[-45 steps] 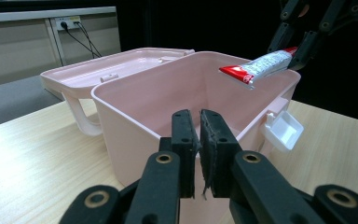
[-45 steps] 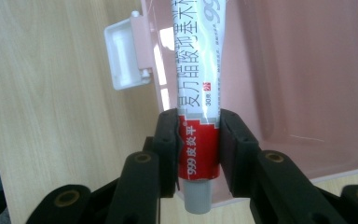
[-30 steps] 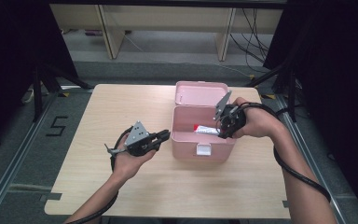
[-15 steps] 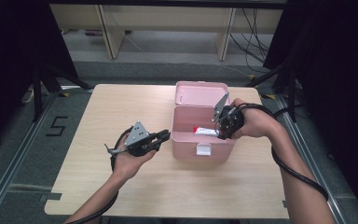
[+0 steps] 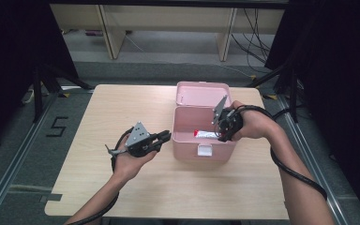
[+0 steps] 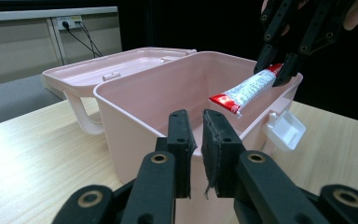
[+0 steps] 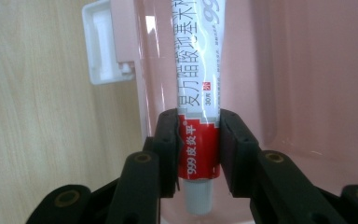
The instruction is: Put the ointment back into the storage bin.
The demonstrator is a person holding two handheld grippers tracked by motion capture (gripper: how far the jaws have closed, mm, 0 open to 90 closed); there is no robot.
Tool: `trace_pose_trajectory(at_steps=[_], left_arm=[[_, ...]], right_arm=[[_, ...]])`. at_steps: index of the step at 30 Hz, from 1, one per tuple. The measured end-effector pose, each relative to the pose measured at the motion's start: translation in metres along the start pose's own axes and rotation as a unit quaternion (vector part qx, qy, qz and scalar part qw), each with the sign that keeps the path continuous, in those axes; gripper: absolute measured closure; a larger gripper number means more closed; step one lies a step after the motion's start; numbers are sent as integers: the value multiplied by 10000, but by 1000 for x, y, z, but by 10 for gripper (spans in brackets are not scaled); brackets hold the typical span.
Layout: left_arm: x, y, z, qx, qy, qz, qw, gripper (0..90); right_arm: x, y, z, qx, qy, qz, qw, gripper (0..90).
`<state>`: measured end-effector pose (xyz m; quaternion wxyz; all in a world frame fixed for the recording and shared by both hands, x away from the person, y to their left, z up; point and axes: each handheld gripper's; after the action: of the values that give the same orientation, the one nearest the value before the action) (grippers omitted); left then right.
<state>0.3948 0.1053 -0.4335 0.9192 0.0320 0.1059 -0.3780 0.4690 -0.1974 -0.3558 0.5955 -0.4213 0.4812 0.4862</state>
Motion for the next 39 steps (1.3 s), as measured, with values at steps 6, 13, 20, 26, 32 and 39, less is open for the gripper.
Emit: trace_pose_trajectory(at_steps=[6,13,20,26,32,39], left_arm=[[0,0,0,2,1,-1,10000,805],[0,0,-1,-1,1,-5,10000,805],[0,1,0,-5,10,-1,10000,803],[1,0,0,-2,9,-16,10000,802],[1,0,0,5,9,-18,10000,801],[1,0,0,2,13,-14,10000,801]], right_arm=[[4,-3,0,-111,19,49,9999,714],[9,-4,0,-105,56,92,9999,714],[15,-5,0,-53,137,118,9998,714],[18,-6,1,-142,171,157,9996,714],[20,-9,-1,-171,157,199,9995,714],[23,-10,-1,-192,144,183,9995,713]])
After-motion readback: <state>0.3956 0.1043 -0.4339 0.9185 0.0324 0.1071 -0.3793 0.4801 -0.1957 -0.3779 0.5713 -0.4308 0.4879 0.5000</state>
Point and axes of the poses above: each handheld gripper's, and its own axes: x roughly forward along the jaws, z roughly out of its top, y roughly to its left, and after that the axes turned 6 degrees about z, right-handed
